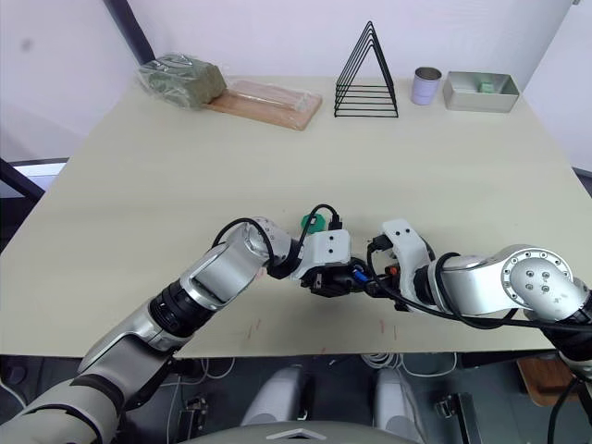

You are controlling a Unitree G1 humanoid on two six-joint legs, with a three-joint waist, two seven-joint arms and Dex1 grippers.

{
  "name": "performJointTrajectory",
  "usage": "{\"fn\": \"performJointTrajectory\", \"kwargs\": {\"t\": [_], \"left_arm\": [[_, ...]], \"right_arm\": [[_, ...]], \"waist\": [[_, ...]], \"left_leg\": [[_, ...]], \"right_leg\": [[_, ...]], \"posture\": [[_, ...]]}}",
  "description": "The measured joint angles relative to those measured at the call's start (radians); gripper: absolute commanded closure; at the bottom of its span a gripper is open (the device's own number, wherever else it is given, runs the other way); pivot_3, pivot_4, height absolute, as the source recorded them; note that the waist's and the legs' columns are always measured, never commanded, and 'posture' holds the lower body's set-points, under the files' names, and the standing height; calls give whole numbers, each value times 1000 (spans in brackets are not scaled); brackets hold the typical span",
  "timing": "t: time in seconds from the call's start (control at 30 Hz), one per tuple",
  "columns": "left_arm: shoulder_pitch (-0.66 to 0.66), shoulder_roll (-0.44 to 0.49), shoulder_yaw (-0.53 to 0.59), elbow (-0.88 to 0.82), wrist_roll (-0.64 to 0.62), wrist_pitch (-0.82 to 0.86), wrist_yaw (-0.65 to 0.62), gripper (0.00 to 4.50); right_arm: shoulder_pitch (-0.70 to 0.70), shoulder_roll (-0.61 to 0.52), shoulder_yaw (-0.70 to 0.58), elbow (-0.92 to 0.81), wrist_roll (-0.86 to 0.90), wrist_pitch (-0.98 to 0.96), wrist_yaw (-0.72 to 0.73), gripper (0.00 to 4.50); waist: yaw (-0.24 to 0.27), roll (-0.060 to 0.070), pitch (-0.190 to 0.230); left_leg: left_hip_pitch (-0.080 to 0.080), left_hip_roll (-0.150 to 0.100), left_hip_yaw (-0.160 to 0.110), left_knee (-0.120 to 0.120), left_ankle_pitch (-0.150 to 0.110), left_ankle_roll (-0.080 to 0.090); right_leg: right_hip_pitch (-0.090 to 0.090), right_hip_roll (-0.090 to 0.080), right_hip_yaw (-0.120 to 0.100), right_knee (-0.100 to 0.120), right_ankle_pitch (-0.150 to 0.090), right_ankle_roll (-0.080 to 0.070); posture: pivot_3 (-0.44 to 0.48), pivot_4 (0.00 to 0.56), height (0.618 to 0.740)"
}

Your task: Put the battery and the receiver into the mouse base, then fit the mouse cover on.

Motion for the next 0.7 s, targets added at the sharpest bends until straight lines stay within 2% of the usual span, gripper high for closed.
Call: {"fn": "performJointTrajectory", "kwargs": {"t": [0.2, 0.27, 0.33, 0.43, 0.47, 0.5, 0.53, 0.63, 0.7], "left_arm": [[0, -3, 0, 0, 2, 0, 0, 1571], [0, -5, 0, 0, 2, 0, 0, 1571], [1, -6, 0, -1, 3, 0, 1, 1571], [3, -7, 0, -3, 3, 0, 2, 1571], [3, -7, 0, -3, 3, 1, 2, 1571], [3, -8, 0, -3, 3, 1, 3, 1571], [5, -8, 1, -5, 3, 2, 5, 1571], [6, -9, 1, -8, 4, 4, 8, 1571], [10, -9, 1, -14, 4, 5, 11, 1571]], "right_arm": [[-21, 20, 7, 28, 3, 4, -2, 4419], [-28, 28, 9, 36, 3, 9, -2, 3405], [-30, 33, 11, 42, 3, 13, -3, 2705], [-30, 41, 12, 62, 3, 17, -3, 1239], [-30, 43, 12, 63, 3, 17, -3, 971], [-30, 44, 12, 63, 3, 18, -3, 283], [-29, 39, 12, 61, 3, 19, -1, 55], [-14, 8, 3, 40, 2, 19, 9, 55], [42, -62, -52, -40, -8, 21, 63, 55]], "waist": [[-1, 0, 0], [0, 0, 0], [0, 0, 0], [0, 0, 0], [0, 0, 0], [0, 0, 0], [0, 0, 0], [1, 0, 0], [4, 1, 0]], "left_leg": [[0, 0, 0, 0, 0, 0], [0, 0, 0, 0, 0, 0], [0, 0, 0, 0, 0, 0], [0, 0, 0, 0, 0, 0], [0, 0, 0, 0, 0, 0], [0, 0, 0, 0, 0, 0], [0, 0, 0, 0, 0, 0], [-1, 0, 0, 0, 0, 0], [-2, 0, -1, 0, 0, 0]], "right_leg": [[0, 0, 0, 0, 0, 0], [0, 0, 0, 0, 0, 0], [0, 0, 0, 0, 0, 0], [0, 0, 0, 0, 0, 0], [0, 0, 0, 0, 0, 0], [0, 0, 0, 0, 0, 0], [0, 0, 0, 0, 0, 0], [0, 0, 0, 0, 0, 0], [-1, 0, -1, -2, 0, 0]], "posture": [[0, 150, 740], [0, 150, 740], [0, 150, 740], [0, 150, 740], [0, 150, 740], [0, 150, 740], [0, 150, 740], [0, 150, 740], [0, 150, 740]]}}
